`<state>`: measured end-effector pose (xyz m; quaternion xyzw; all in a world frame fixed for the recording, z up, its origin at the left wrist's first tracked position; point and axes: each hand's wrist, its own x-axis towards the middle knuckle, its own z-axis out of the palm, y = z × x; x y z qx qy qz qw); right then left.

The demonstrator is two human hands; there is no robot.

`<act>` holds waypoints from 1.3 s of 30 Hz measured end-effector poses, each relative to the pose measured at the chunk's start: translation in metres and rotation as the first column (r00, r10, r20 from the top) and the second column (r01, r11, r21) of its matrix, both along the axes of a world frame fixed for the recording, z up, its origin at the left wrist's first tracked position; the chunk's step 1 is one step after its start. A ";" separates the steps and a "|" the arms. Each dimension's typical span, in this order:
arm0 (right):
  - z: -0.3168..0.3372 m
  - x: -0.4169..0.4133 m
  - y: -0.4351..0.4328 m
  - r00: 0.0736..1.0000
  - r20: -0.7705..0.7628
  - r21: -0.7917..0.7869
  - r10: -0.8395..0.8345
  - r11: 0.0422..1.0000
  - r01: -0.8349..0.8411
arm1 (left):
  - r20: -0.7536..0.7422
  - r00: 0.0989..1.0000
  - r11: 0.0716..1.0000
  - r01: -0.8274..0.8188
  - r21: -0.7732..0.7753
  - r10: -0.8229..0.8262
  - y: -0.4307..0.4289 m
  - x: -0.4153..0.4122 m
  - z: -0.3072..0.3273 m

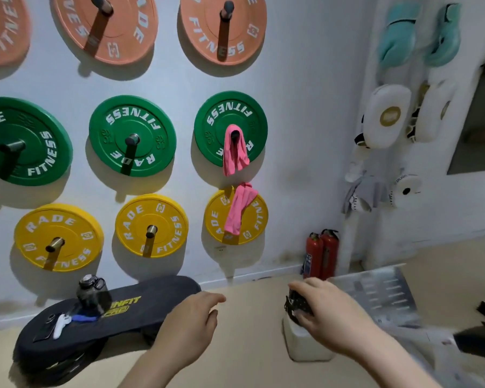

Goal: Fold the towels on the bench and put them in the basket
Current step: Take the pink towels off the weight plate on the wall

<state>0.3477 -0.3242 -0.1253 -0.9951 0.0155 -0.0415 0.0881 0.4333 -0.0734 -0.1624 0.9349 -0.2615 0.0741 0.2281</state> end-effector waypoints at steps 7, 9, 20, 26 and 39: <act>0.004 0.209 -0.009 0.988 0.089 0.183 -0.127 0.977 0.109 | -0.045 0.998 0.992 -0.053 -0.112 0.049 -0.025 0.219 0.027; 0.015 0.260 -0.012 0.983 0.138 0.235 -0.123 0.968 0.088 | -0.007 1.000 0.986 -0.019 -0.165 0.018 -0.041 0.271 0.046; 0.066 0.529 -0.076 0.917 0.392 -0.059 -0.078 0.992 0.110 | 0.196 0.981 0.983 0.027 -0.180 0.009 -0.153 0.538 0.100; 0.101 0.702 -0.123 0.901 0.434 -0.039 -0.007 0.999 0.027 | 0.230 0.973 0.998 -0.027 -0.050 0.038 -0.220 0.685 0.129; 0.099 0.957 -0.156 0.734 0.653 0.391 -0.185 0.913 -0.118 | 0.271 0.958 0.916 0.022 -0.401 0.096 -0.289 0.912 0.144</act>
